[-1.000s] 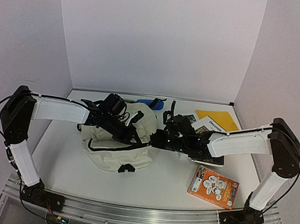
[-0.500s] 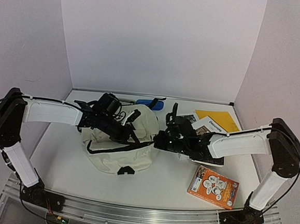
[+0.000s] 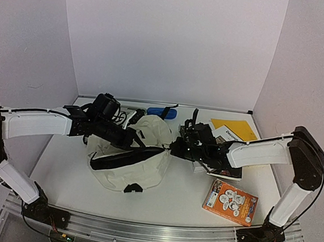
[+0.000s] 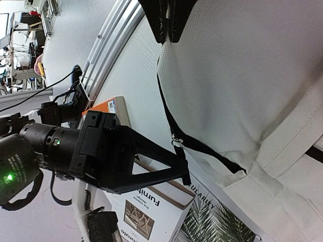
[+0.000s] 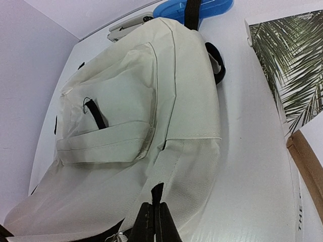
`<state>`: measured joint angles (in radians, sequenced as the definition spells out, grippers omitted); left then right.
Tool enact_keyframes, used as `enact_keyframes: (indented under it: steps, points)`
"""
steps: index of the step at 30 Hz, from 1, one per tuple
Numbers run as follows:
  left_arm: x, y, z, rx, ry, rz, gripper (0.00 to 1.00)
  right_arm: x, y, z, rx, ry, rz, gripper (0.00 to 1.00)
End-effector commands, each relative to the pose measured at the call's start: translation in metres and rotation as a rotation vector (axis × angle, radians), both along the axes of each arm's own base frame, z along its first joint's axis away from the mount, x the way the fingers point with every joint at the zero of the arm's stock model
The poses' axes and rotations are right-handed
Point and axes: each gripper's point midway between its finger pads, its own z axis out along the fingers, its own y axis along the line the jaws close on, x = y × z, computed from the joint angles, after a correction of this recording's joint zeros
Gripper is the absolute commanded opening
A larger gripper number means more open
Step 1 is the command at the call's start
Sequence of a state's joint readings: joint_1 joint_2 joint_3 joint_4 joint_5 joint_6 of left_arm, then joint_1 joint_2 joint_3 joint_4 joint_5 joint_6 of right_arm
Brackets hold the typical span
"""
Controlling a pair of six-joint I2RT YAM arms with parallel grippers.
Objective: Pack the student bag
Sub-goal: Unzip the student bag at the center of the board.
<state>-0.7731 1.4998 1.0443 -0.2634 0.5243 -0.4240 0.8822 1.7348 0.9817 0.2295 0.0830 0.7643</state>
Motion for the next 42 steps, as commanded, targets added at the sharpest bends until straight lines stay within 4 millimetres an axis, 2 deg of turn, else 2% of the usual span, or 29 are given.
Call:
enact_keyframes:
  steps: [1,7,11,12,19,22,25,28,33,35,38,42]
  points:
    - [-0.01,0.007,0.044,-0.059,-0.061,-0.003,0.0,0.023,-0.019,-0.013,-0.053,-0.004,-0.087,0.0]
    - [-0.011,0.01,0.073,-0.087,-0.122,-0.004,0.0,0.032,-0.02,-0.01,-0.036,-0.002,-0.095,0.0]
    - [-0.014,0.014,0.096,-0.112,-0.176,-0.017,0.0,0.043,-0.02,-0.004,-0.021,-0.013,-0.108,0.0]
    - [-0.015,0.016,0.107,-0.122,-0.203,-0.021,0.0,0.05,-0.019,-0.001,-0.018,-0.026,-0.113,0.0]
    - [-0.015,0.022,0.153,-0.172,-0.309,-0.006,0.0,0.075,-0.016,-0.003,-0.004,-0.038,-0.134,0.0]
    - [-0.012,0.02,0.165,-0.188,-0.329,-0.005,0.0,0.085,-0.015,-0.01,-0.002,-0.037,-0.146,0.0]
    - [-0.011,0.015,0.166,-0.176,-0.31,-0.025,0.0,0.095,-0.017,-0.014,0.003,-0.04,-0.159,0.0]
    - [-0.01,0.01,0.159,-0.149,-0.279,-0.049,0.0,0.103,-0.019,-0.011,0.015,-0.063,-0.163,0.0]
    - [-0.023,-0.005,0.138,-0.149,-0.179,-0.172,0.0,0.119,-0.02,0.003,0.047,-0.118,-0.128,0.0]
    - [-0.031,-0.011,0.133,-0.168,-0.134,-0.235,0.0,0.125,-0.016,0.008,0.047,-0.139,-0.091,0.0]
    - [-0.04,-0.018,0.133,-0.199,-0.095,-0.31,0.0,0.127,0.001,0.01,0.027,-0.176,0.025,0.0]
    - [-0.048,-0.024,0.132,-0.222,-0.041,-0.386,0.0,0.128,0.014,0.003,0.013,-0.197,0.097,0.0]
